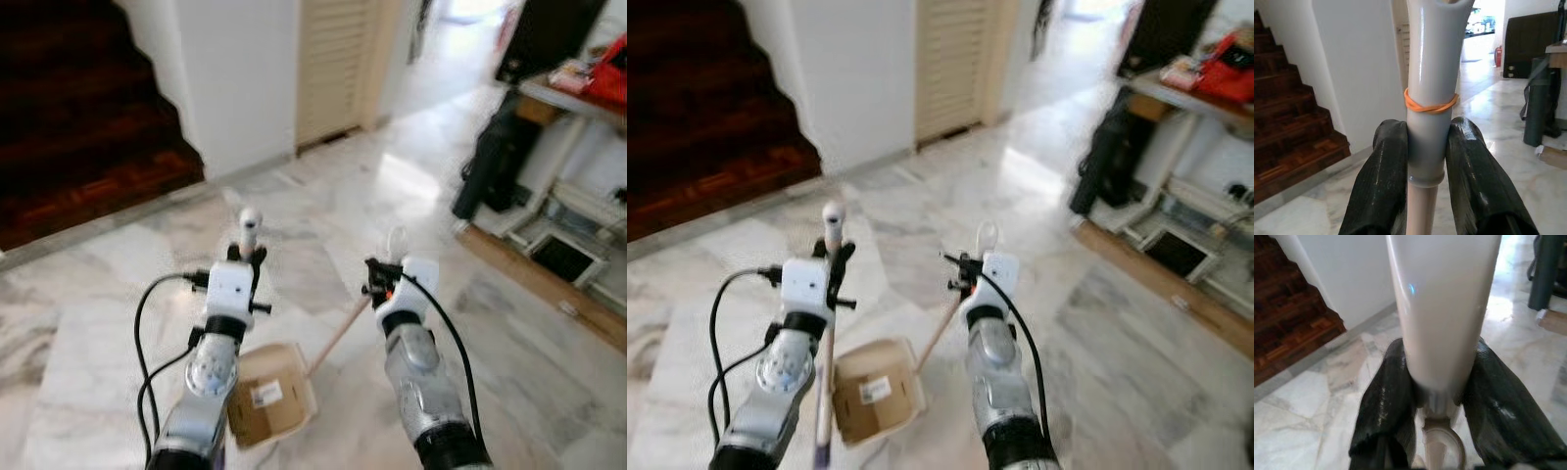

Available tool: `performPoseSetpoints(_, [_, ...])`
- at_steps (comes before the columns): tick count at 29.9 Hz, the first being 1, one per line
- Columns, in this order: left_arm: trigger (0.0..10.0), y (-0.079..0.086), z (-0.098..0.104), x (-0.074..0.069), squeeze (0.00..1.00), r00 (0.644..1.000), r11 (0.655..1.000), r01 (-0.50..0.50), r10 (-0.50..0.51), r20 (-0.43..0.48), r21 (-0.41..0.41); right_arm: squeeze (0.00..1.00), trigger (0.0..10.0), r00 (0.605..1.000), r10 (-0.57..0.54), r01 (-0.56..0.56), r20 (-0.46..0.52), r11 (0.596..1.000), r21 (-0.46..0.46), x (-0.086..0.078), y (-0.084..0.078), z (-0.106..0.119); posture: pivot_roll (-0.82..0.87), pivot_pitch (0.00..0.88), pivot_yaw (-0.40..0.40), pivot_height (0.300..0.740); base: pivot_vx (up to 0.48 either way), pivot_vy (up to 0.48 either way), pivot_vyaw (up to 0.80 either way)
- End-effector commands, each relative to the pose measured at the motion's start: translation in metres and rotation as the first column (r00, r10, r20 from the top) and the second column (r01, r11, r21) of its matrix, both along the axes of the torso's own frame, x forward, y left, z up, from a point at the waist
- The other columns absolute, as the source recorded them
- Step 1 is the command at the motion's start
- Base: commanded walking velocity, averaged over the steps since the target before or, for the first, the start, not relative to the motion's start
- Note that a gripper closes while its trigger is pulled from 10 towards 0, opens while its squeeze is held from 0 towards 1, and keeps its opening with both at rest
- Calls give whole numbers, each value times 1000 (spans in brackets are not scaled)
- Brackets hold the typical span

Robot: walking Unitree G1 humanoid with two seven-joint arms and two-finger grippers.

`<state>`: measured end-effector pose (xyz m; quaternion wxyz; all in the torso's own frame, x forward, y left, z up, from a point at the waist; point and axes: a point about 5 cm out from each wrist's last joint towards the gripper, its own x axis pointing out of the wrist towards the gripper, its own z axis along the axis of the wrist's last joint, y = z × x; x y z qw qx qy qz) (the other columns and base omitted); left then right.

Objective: Sweep floor

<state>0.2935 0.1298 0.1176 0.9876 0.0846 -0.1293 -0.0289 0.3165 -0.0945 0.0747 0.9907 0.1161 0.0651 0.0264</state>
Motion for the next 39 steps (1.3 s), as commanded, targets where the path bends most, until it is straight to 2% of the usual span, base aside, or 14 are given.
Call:
performPoseSetpoints(1, [10000, -9, 9, 2, 0, 999, 1000, 25, -25, 39, -13, 0, 10000, 998, 4, -5, 59, 1000, 19, 7, 0, 15, 114, 0, -42, 740, 0, 319, 0])
performPoseSetpoints(39, [10000, -9, 11, 4, 0, 999, 1000, 24, -24, 41, -13, 0, 10000, 998, 25, -26, 52, 1000, 12, 10, 3, 16, 119, 0, -39, 740, 0, 326, 0])
